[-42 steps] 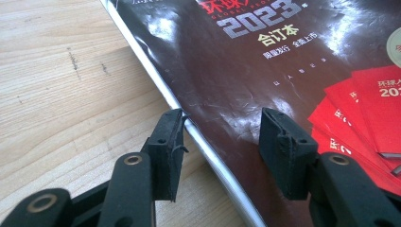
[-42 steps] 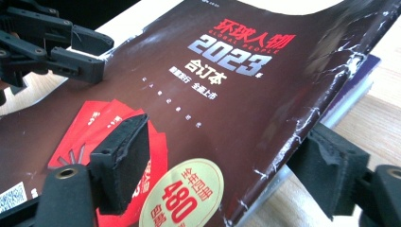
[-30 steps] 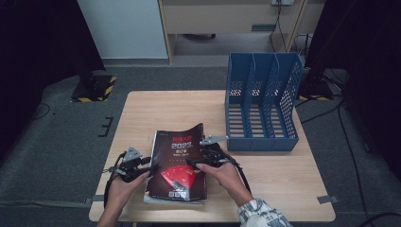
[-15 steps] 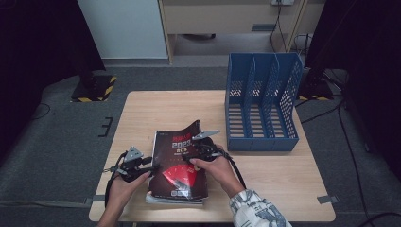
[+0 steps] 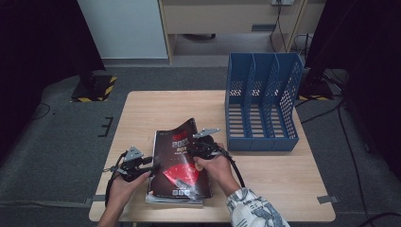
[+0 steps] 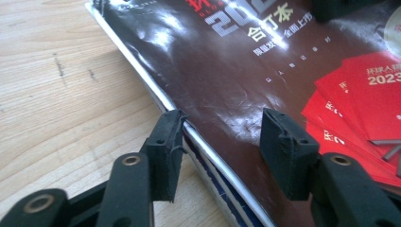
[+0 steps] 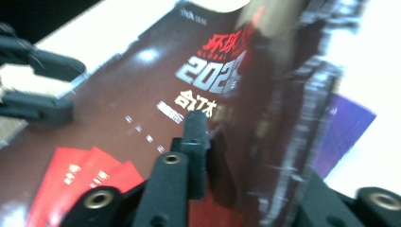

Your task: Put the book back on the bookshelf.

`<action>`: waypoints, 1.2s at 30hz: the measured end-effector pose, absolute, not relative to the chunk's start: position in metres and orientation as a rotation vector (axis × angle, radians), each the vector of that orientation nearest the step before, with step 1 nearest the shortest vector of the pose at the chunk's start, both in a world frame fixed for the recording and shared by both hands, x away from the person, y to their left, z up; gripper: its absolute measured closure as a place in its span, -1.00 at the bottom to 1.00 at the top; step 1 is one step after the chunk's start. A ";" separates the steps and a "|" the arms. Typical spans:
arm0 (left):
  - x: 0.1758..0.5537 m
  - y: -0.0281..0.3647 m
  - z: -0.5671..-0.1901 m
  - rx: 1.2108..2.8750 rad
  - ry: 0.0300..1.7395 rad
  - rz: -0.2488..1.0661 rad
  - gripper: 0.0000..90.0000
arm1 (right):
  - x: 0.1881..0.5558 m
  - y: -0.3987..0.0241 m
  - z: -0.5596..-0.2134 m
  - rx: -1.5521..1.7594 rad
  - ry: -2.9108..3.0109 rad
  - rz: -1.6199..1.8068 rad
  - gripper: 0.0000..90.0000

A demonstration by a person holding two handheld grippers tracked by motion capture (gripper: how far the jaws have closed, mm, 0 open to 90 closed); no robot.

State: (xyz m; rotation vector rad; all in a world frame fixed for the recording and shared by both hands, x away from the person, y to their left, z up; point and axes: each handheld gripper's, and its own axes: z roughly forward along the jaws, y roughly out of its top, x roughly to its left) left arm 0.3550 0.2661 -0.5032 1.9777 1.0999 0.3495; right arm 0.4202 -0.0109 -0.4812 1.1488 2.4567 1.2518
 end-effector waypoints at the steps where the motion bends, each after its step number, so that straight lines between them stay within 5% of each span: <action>1: 0.356 0.267 -0.503 1.978 1.096 0.344 0.03 | 0.420 -0.011 -0.479 1.138 2.449 1.271 0.77; 36: 0.368 0.271 -0.504 1.818 1.086 0.295 -0.57 | 0.403 0.010 -0.407 0.798 2.353 1.439 0.90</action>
